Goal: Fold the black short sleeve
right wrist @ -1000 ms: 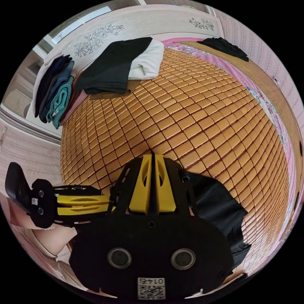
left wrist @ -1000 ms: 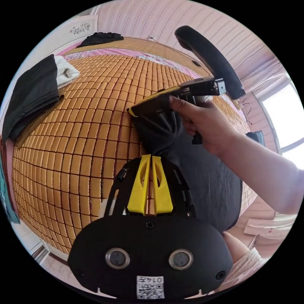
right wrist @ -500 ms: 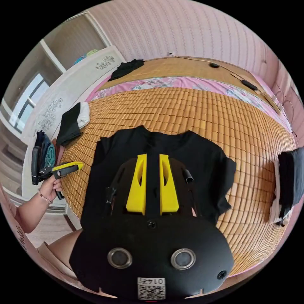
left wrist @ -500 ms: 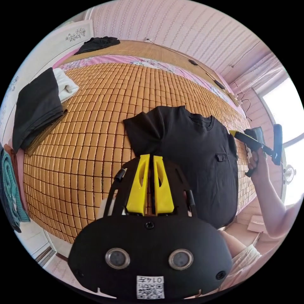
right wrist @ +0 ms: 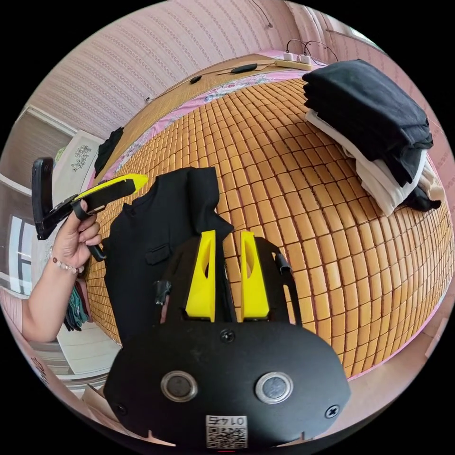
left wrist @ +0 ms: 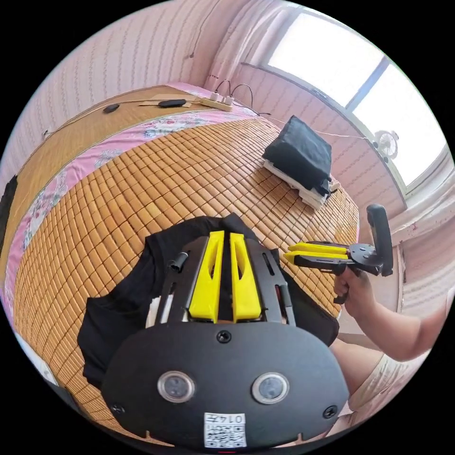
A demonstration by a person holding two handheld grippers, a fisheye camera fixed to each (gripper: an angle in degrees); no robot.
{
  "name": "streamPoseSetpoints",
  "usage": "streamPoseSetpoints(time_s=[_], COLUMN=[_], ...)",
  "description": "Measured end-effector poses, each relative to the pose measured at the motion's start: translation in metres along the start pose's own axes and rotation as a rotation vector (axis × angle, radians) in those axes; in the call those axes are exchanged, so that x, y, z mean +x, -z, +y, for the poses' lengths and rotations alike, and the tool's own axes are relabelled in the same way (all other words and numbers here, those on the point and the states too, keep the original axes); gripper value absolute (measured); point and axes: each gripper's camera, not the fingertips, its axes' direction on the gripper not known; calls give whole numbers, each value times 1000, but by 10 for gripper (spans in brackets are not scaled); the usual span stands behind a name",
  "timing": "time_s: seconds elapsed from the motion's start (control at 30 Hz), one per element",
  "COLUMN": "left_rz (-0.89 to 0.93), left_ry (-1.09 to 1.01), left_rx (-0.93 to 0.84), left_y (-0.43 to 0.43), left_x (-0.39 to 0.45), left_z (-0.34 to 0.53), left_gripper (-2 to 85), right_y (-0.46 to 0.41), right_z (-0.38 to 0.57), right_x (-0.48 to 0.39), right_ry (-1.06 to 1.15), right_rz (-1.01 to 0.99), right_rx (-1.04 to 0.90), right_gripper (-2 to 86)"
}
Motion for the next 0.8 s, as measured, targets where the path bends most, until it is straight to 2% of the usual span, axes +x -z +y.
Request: streamPoseSetpoints(time_s=[0.17,0.27,0.37,0.43,0.57,0.67,0.8], left_rz=[-25,-82,-58,-6,-9,45,-5], left_ry=[-137,-218,-289,-338,-351,-328,-369], left_rx=[-164,-383,-320,-213,-272,-203,-145], left_y=[-58,-104,-99,-94,-119,-102,-82], left_x=[30,40,53,65,73,70,66], left_z=[-78,-104,-131,-145,-156,-171,-190], left_gripper=[59,33,5,3,14,33,39], right_y=[-38,-46,-50,-54,-73,-77,-81], right_z=[23,48,75,91,103,113,111], right_x=[28,45,61,72,88,100,105], right_ry=[-18,-37,-64,-98,-148,-169,-127], right_rz=[-39,-78,-115,-115,-89,-98,-85], right_rx=[-24,-7,17,49,17,38,28], right_gripper=[26,6,4,4,7,18,72])
